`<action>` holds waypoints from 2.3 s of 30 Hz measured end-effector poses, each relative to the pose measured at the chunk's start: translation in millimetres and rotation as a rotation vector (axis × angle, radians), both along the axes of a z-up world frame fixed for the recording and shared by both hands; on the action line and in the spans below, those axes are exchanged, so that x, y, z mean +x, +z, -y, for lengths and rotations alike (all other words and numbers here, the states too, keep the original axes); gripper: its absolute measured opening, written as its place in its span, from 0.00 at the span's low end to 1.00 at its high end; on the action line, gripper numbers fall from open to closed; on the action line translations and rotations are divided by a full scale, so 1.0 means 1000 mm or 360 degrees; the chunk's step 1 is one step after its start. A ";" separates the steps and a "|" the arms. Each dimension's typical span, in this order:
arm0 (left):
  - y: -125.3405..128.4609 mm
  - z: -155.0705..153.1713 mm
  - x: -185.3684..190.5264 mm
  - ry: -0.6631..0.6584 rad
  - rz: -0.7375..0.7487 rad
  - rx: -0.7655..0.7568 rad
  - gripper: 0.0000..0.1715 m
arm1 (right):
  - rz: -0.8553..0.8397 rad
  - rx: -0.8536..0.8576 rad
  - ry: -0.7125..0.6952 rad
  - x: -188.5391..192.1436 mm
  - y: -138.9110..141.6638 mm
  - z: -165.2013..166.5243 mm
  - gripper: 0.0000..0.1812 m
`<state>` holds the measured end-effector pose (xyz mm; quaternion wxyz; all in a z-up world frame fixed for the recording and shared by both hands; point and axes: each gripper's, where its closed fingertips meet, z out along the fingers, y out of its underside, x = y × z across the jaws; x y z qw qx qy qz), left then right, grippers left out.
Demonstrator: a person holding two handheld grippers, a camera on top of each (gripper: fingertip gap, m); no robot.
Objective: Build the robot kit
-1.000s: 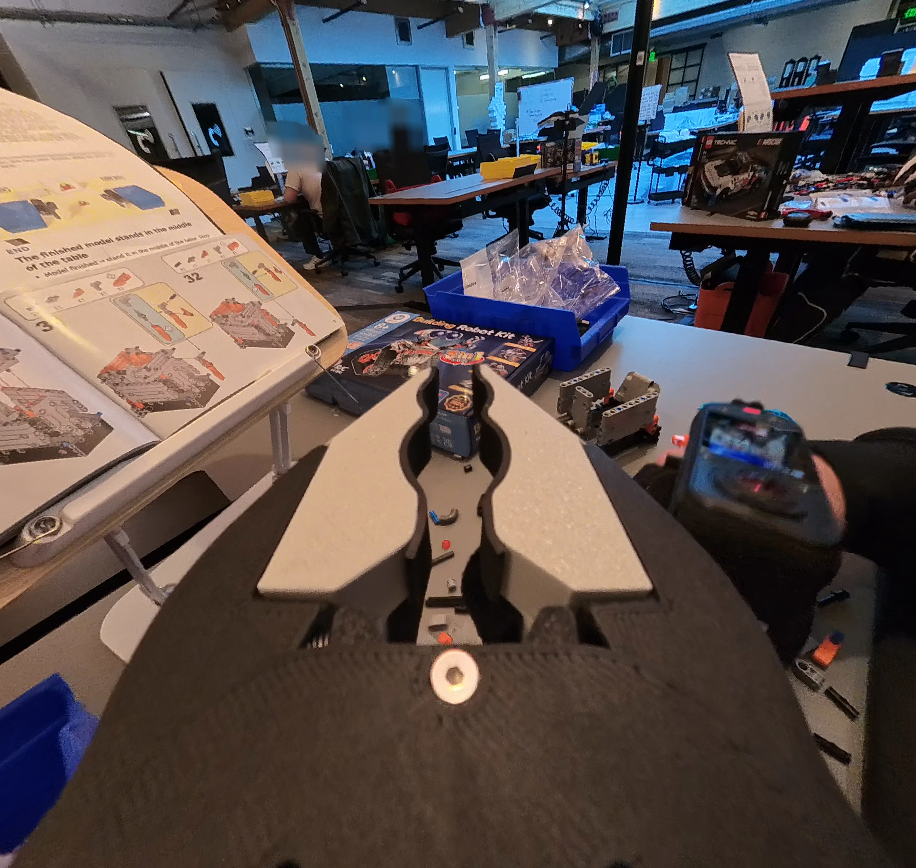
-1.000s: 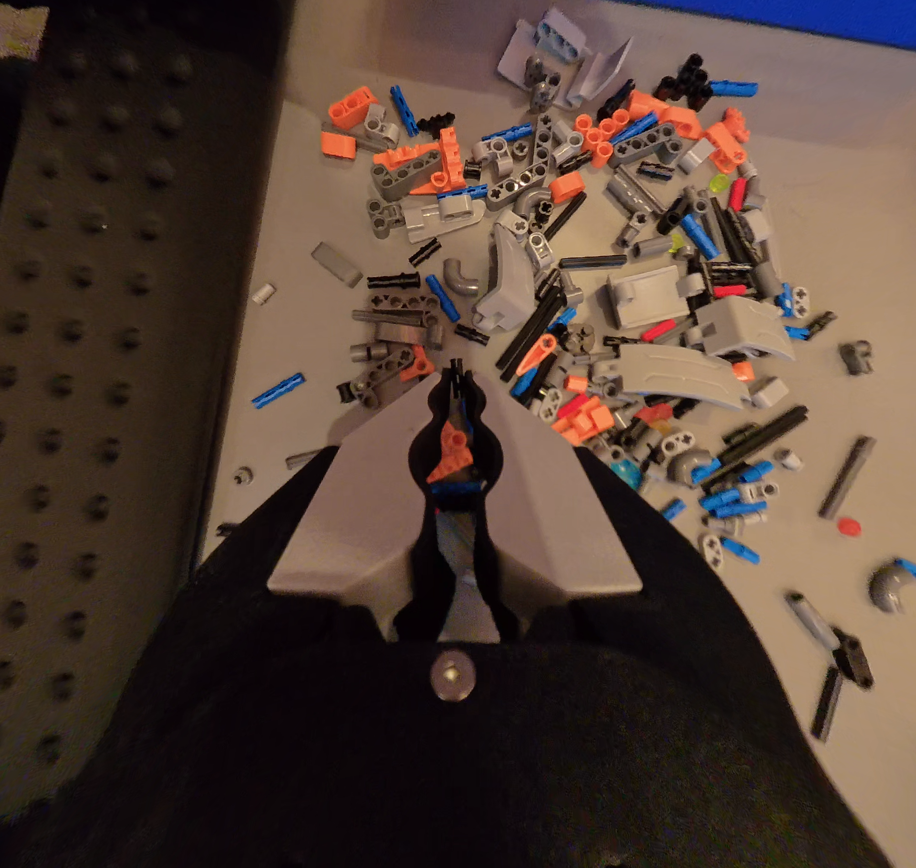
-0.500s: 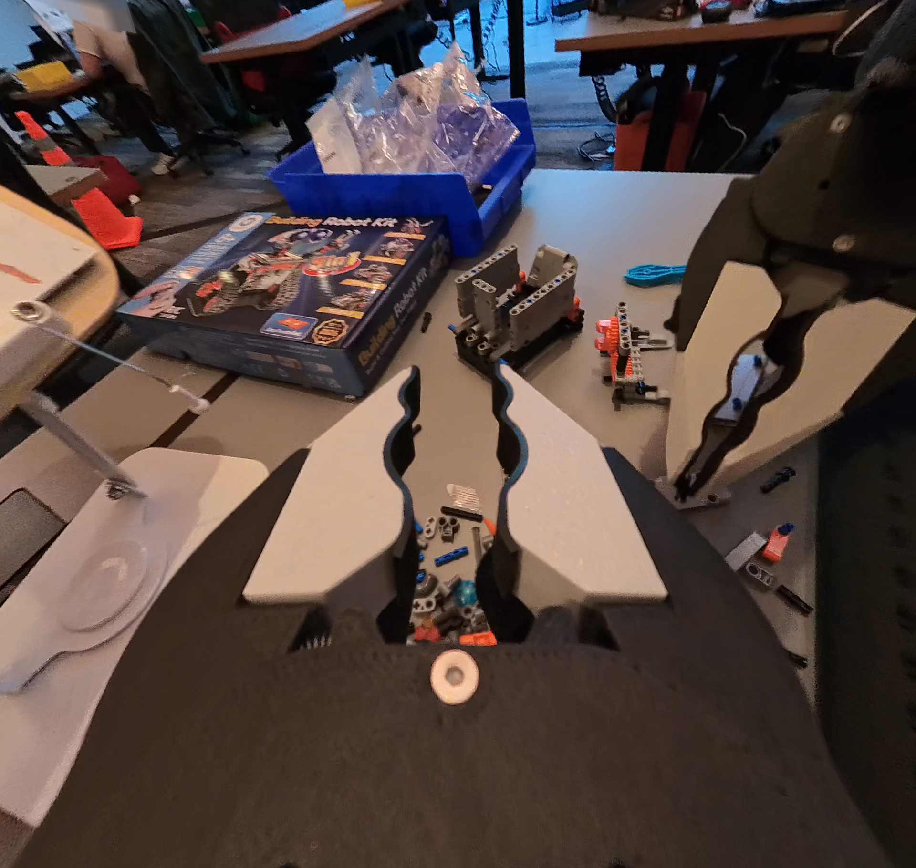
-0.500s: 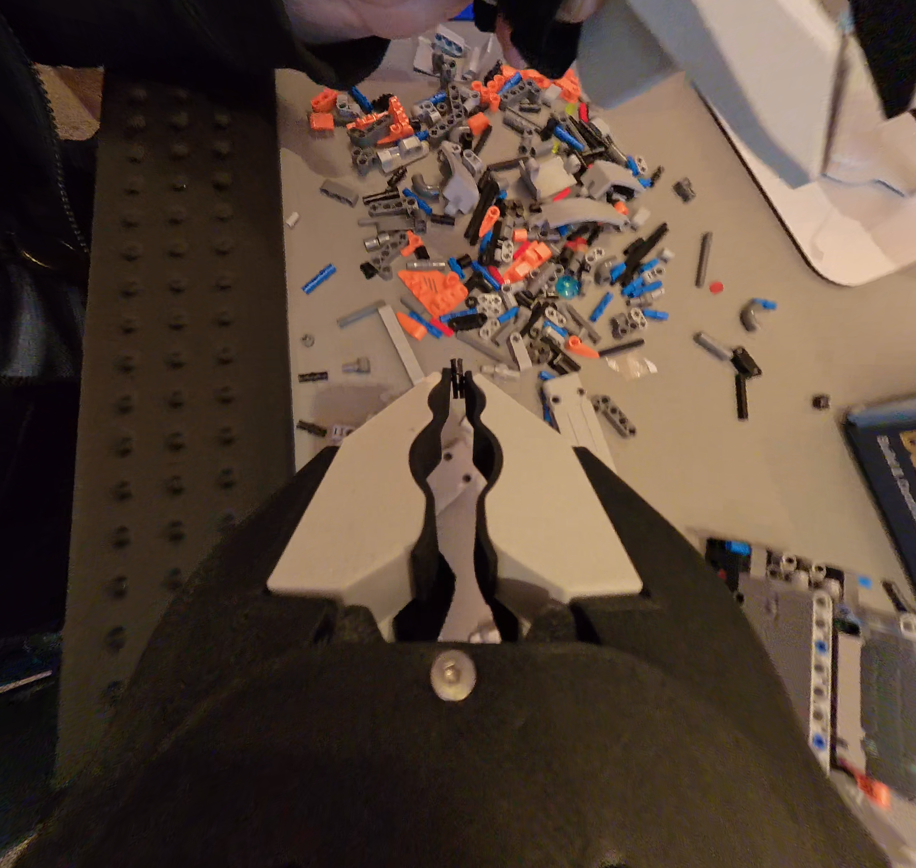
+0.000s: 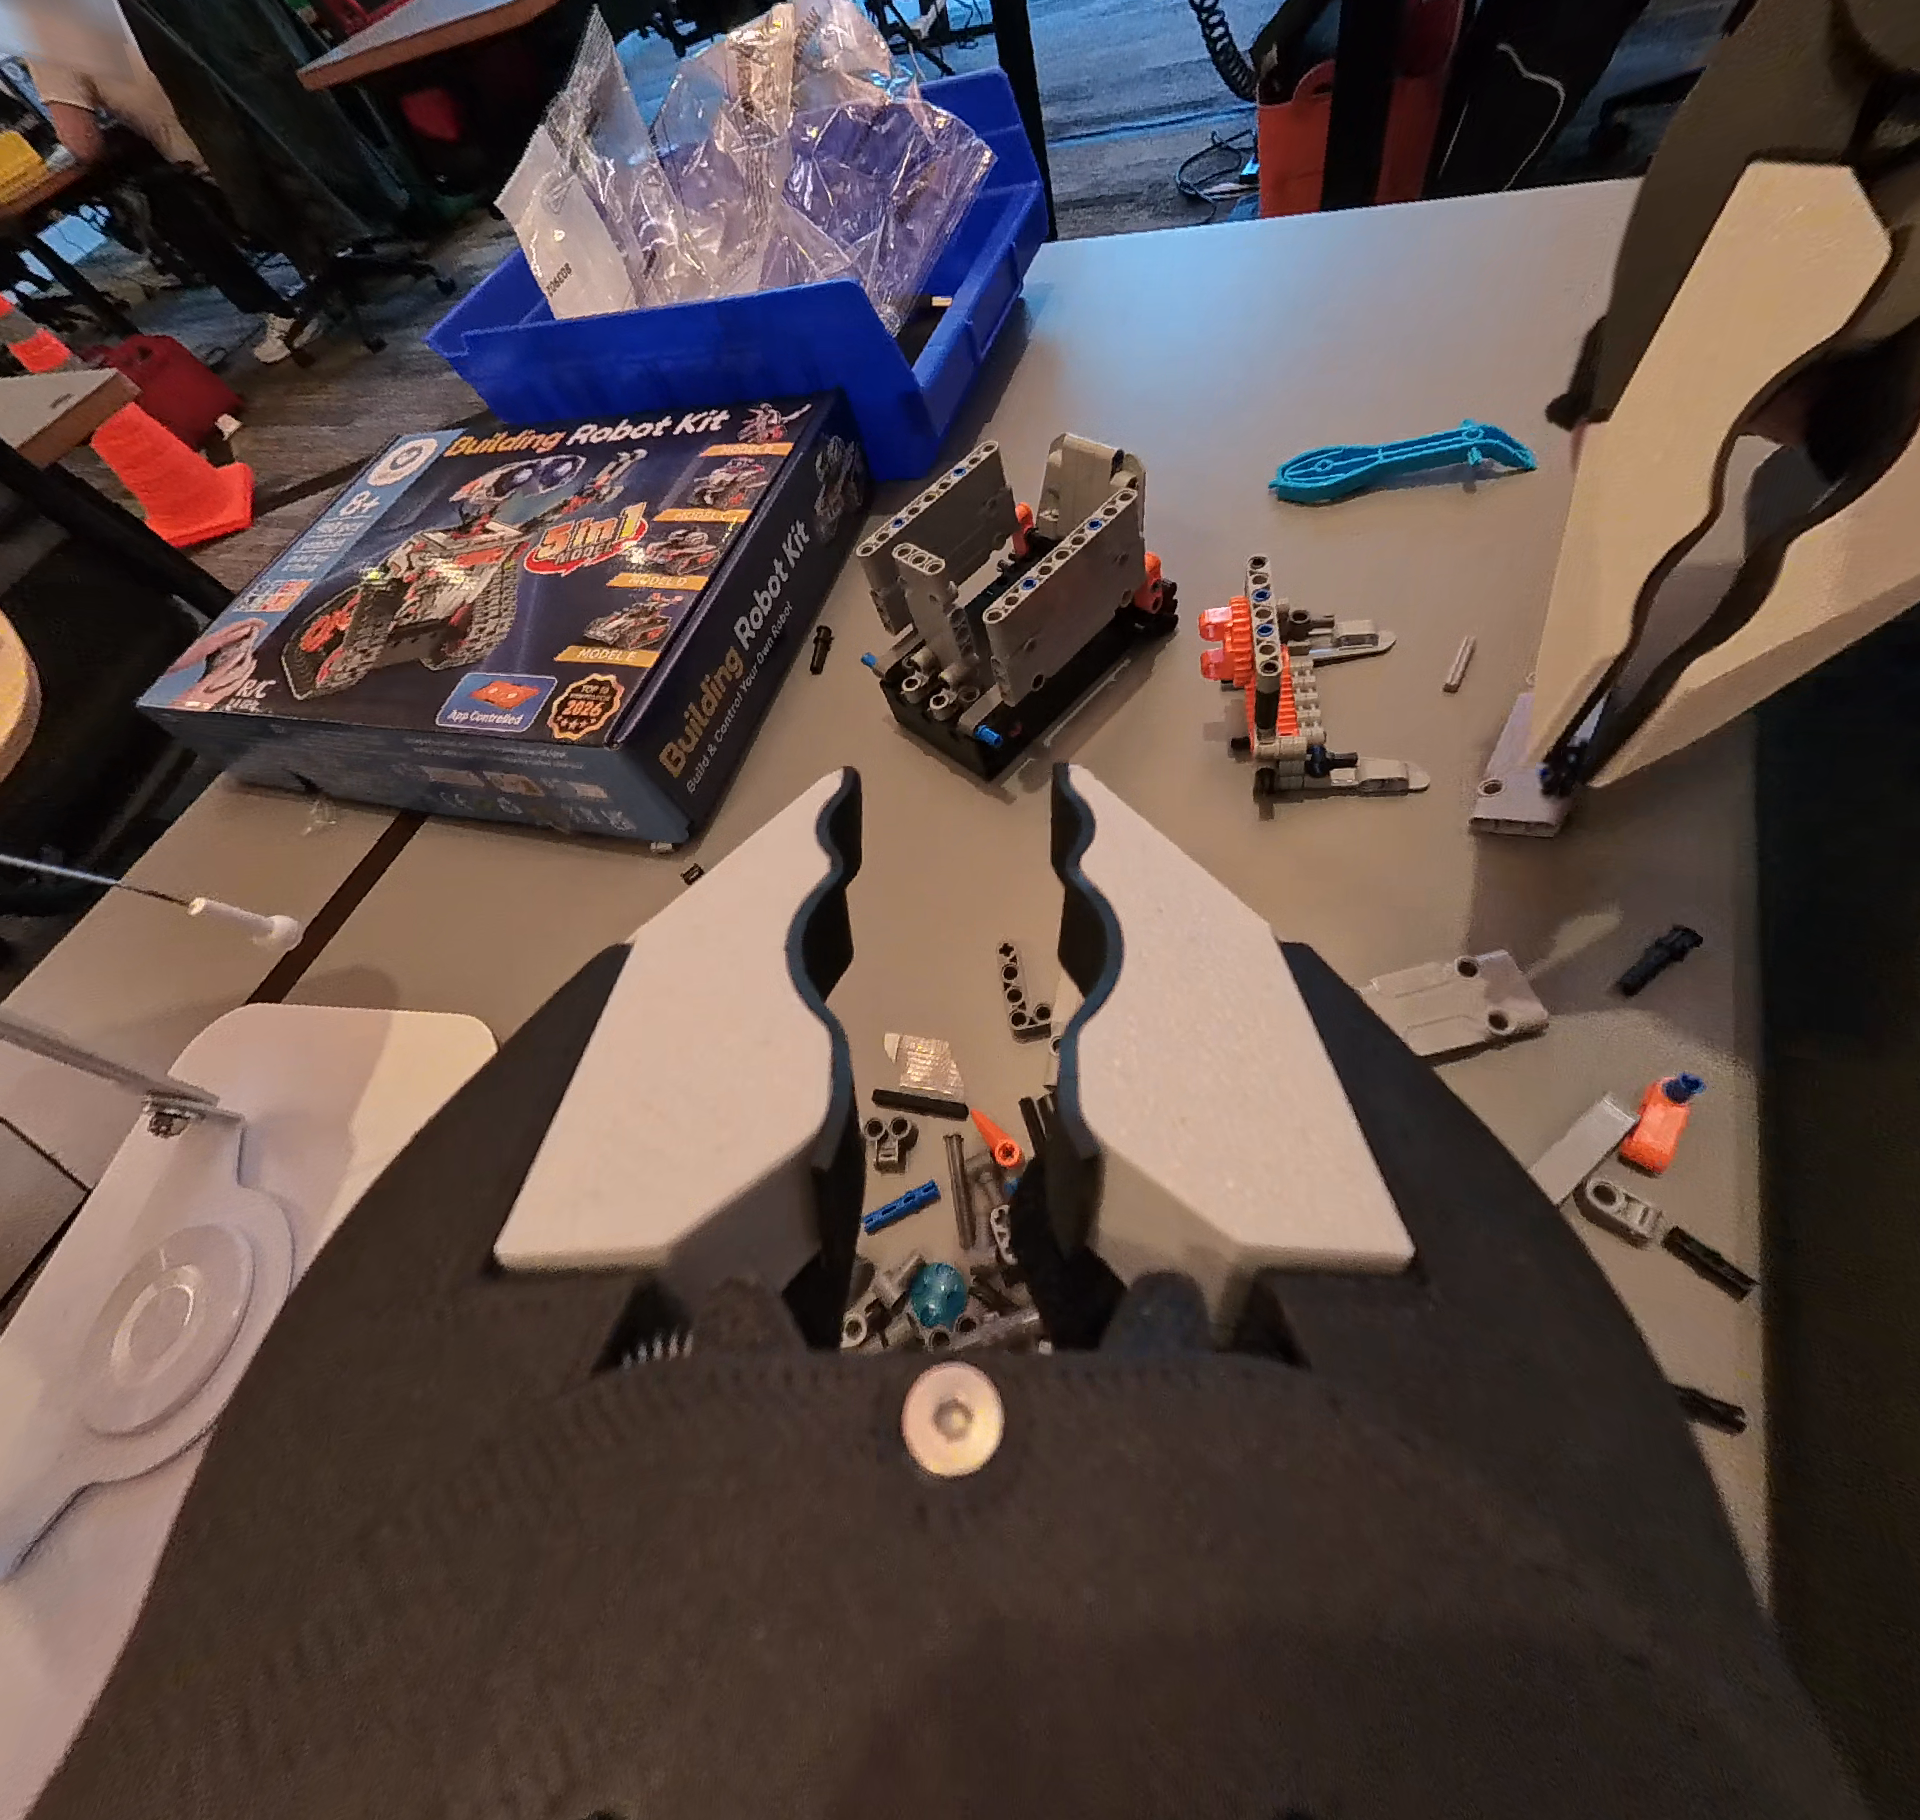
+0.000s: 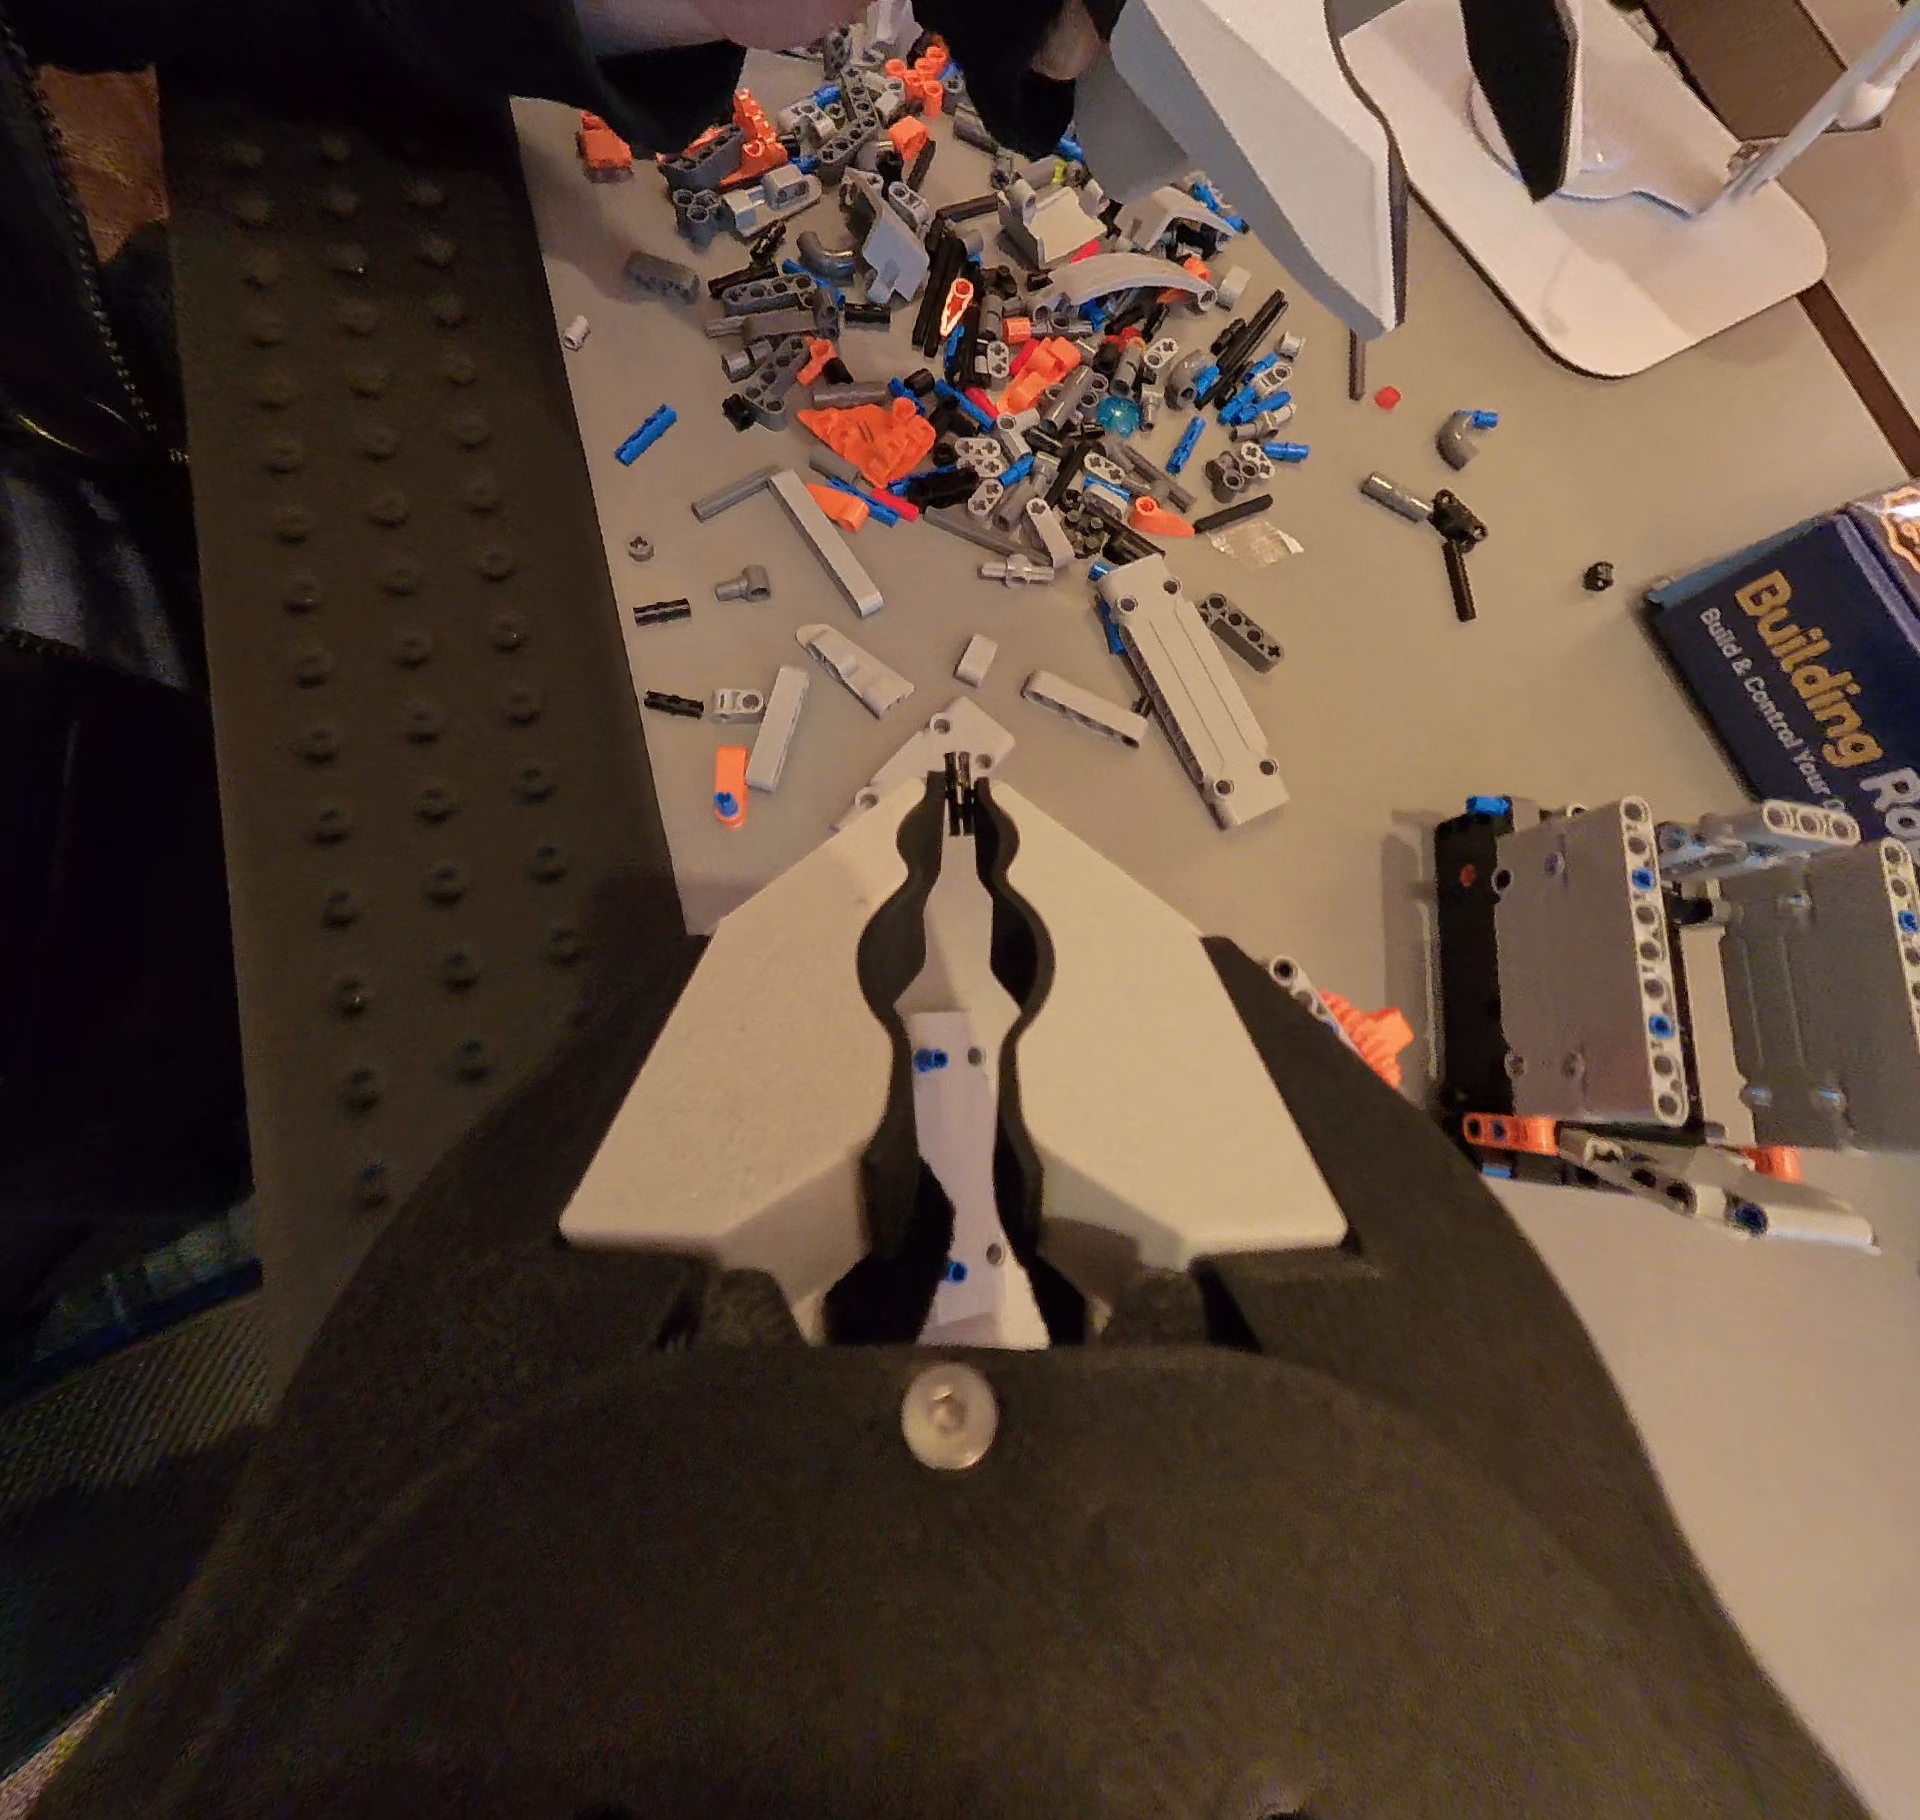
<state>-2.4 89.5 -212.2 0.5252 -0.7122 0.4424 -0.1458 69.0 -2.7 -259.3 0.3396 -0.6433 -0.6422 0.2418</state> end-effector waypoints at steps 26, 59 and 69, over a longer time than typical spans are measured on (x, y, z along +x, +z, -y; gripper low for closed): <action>-0.003 0.041 0.055 -0.0328 -0.0112 -0.0001 0.19 | 0.0026 0.0036 -0.0386 0.094 0.003 -0.005 0.02; -0.117 0.099 0.159 -0.0778 -0.0625 -0.0508 0.06 | 0.0125 -0.0156 -0.0339 0.107 -0.059 0.006 0.02; -0.116 0.104 0.144 -0.0801 -0.0619 -0.0529 0.06 | 0.0137 -0.0151 -0.0309 0.093 -0.062 0.009 0.02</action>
